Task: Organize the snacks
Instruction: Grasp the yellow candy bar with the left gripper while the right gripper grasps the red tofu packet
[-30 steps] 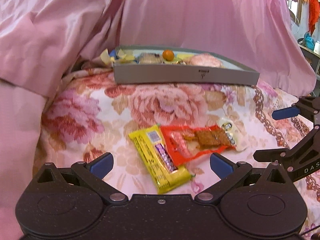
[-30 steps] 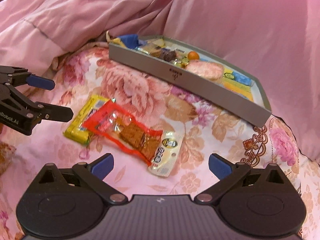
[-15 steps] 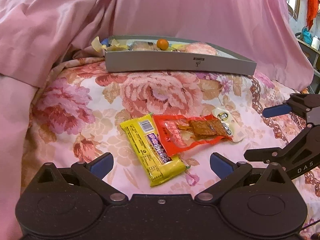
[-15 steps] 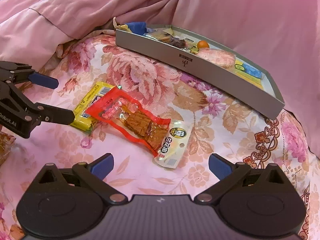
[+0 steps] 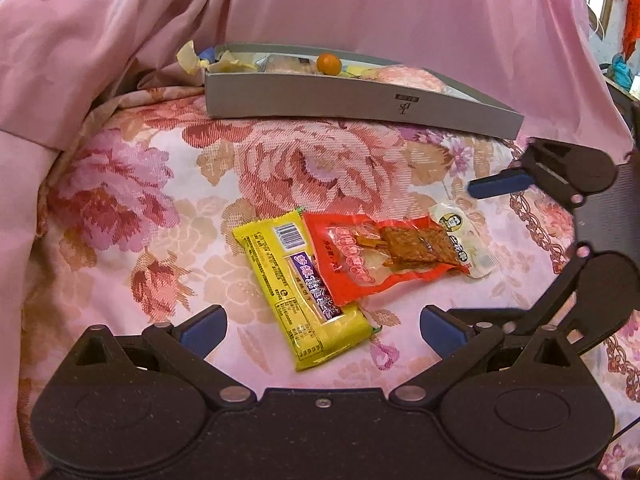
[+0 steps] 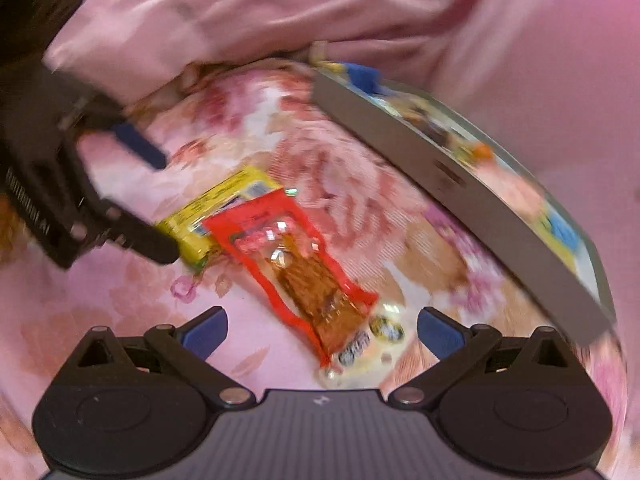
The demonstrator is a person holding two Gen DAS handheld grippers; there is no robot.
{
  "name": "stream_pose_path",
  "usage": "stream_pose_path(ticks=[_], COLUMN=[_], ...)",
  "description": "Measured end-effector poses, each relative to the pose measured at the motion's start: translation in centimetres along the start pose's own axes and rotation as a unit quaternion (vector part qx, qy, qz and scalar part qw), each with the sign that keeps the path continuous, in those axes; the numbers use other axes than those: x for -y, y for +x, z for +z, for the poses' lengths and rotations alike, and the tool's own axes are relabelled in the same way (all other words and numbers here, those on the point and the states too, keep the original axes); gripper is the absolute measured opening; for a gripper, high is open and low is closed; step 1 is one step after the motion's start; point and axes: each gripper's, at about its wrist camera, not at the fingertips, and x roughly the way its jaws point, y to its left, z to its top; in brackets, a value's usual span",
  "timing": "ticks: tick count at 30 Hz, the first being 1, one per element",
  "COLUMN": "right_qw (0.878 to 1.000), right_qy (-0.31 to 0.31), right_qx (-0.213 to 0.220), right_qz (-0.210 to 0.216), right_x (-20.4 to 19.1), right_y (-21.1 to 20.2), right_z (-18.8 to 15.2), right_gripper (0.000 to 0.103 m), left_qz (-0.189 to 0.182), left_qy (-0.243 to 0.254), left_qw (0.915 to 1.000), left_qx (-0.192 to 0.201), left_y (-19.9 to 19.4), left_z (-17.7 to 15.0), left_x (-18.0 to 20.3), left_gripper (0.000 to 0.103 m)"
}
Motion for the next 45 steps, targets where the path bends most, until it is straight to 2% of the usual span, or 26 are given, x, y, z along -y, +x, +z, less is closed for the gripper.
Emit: stream_pose_path(ticks=[2, 5, 12, 16, 20, 27, 31, 34, 37, 40, 45], right_qw=[1.000, 0.999, 0.995, 0.988, 0.983, 0.974, 0.970, 0.964, 0.955, 0.952, 0.951], right_qy=[-0.022, -0.018, -0.023, 0.018, 0.056, 0.175, 0.223, 0.254, 0.287, 0.297, 0.302], right_qx=[-0.006, -0.017, -0.028, -0.054, -0.054, -0.055, -0.055, -0.061, -0.067, -0.064, -0.050], right_qz=[0.012, 0.048, 0.096, 0.145, 0.165, 0.130, 0.080, 0.043, 0.030, 0.025, 0.029], right_x=[-0.1, 0.4, 1.9, 3.8, 4.8, 5.0, 3.6, 2.2, 1.7, 1.6, 2.2], right_y=[1.0, 2.5, 5.0, 6.3, 6.0, 3.5, 1.7, 0.6, -0.1, -0.1, 0.5], right_z=[0.4, 0.8, 1.5, 1.7, 0.9, -2.1, -3.6, -4.2, -4.7, -4.9, -4.7], right_gripper=[0.103, 0.103, 0.103, 0.102, 0.098, 0.076, 0.068, 0.068, 0.068, 0.069, 0.077], left_qz=[0.001, 0.003, 0.003, 0.002, 0.003, 0.021, 0.045, 0.059, 0.078, 0.087, 0.090], left_qy=[-0.003, -0.003, -0.005, -0.010, -0.014, -0.012, -0.009, -0.004, 0.010, 0.024, 0.035], left_qw=[1.0000, 1.0000, 0.9998, 0.9997, 0.9997, 0.9994, 0.9987, 0.9981, 0.9968, 0.9958, 0.9950], left_qx=[-0.002, -0.003, -0.017, -0.020, -0.022, -0.026, -0.023, -0.019, -0.014, -0.017, -0.027], left_y=[0.3, 0.6, 1.4, 1.7, 1.9, 2.2, 2.5, 2.7, 3.2, 4.0, 5.3], left_z=[0.2, 0.3, 0.6, 0.7, 0.8, 0.4, 0.5, 0.7, 0.9, 1.2, 1.6], left_x=[-0.1, 0.0, 0.0, -0.2, -0.3, -0.1, 0.1, 0.3, 0.8, 1.3, 1.9], left_gripper=[0.102, 0.102, 0.102, 0.102, 0.102, 0.102, 0.102, 0.102, 0.099, 0.094, 0.089])
